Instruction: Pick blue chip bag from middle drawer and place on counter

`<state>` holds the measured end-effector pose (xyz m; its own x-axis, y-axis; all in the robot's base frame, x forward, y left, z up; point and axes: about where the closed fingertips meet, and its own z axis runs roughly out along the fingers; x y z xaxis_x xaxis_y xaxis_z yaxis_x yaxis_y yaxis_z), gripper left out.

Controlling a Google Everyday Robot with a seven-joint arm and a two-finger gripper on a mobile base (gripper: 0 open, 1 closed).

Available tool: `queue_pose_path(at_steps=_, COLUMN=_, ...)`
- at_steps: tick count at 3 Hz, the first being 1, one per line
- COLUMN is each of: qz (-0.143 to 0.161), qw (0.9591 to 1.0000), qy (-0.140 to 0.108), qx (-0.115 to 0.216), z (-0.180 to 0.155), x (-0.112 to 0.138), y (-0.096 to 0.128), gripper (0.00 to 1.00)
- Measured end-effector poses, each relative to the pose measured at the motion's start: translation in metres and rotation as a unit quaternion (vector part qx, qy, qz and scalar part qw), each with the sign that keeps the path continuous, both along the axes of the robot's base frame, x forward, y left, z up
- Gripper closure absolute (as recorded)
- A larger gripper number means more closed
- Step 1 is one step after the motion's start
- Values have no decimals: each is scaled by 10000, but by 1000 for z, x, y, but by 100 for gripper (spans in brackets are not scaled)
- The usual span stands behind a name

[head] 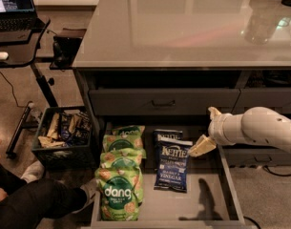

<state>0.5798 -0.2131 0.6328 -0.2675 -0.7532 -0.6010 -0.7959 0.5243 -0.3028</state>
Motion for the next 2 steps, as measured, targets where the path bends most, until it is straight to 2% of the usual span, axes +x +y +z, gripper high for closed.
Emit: queue_pose_path(at_steps=2, qz=-538, qw=9980, qy=-102, qx=307, z=-51, x=25, y=-13, gripper=0)
